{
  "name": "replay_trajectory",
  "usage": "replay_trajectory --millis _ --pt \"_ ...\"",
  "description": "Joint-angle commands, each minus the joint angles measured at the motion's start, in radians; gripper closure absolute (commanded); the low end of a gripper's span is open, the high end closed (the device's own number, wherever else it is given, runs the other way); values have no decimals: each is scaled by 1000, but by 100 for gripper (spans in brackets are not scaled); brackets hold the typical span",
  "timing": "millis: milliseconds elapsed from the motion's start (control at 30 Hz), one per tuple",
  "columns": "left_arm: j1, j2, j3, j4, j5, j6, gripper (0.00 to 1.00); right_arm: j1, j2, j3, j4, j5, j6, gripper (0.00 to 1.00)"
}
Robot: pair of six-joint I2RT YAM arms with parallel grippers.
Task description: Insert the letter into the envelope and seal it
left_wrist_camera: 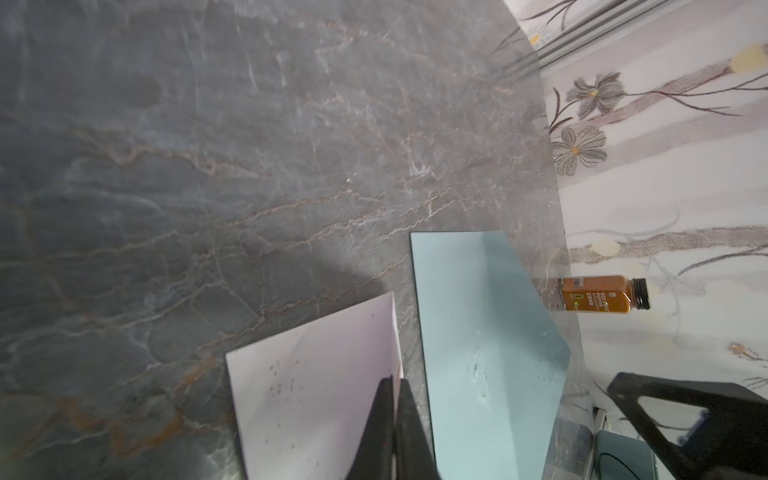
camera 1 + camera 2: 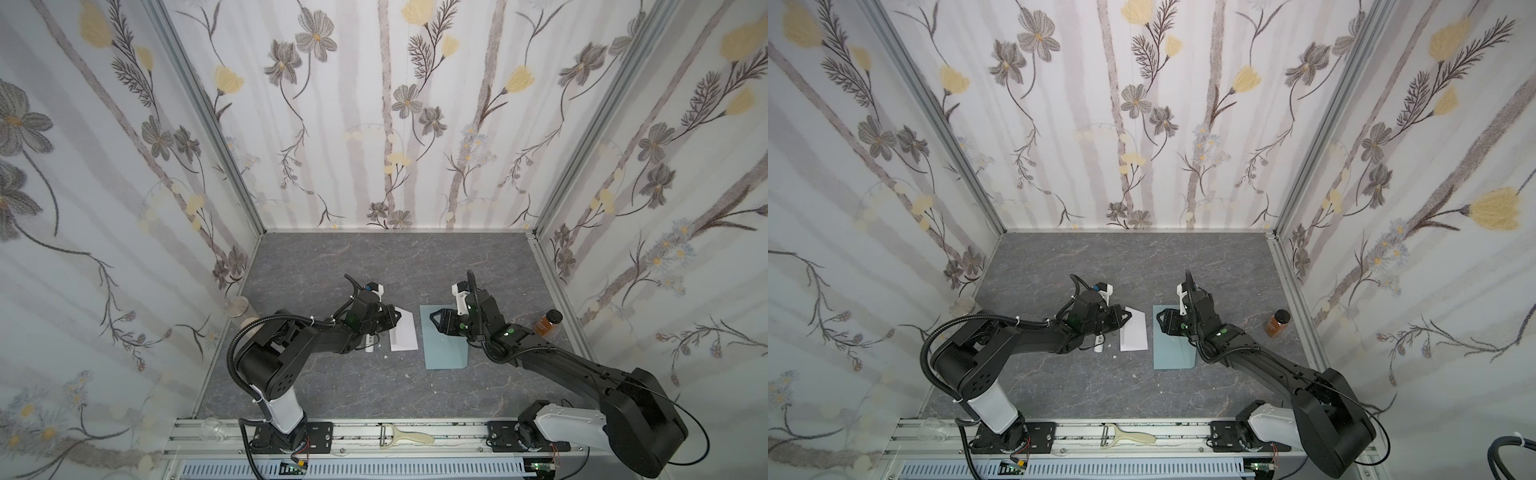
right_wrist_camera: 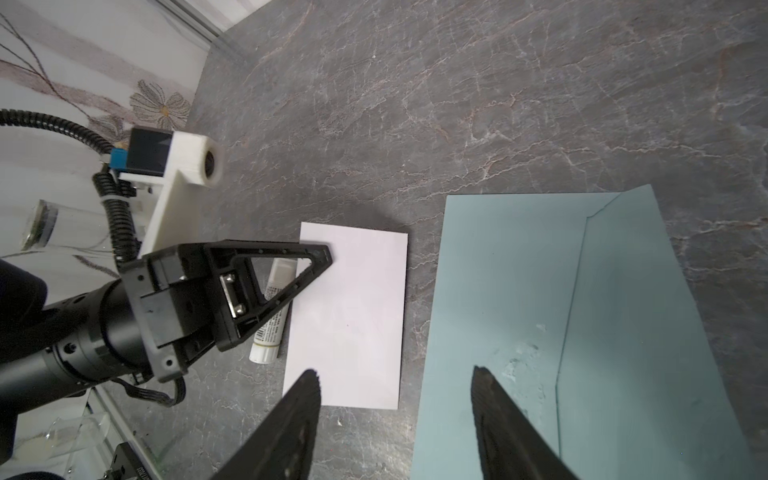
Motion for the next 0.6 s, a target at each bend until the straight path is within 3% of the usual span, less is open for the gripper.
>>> replay_trajectory --millis 0,567 --pt "13 -54 -3 21 34 1 100 1 18 14 118 -89 4 38" --pt "38 -234 57 -15 228 -85 100 -11 88 -85 492 -344 63 22"
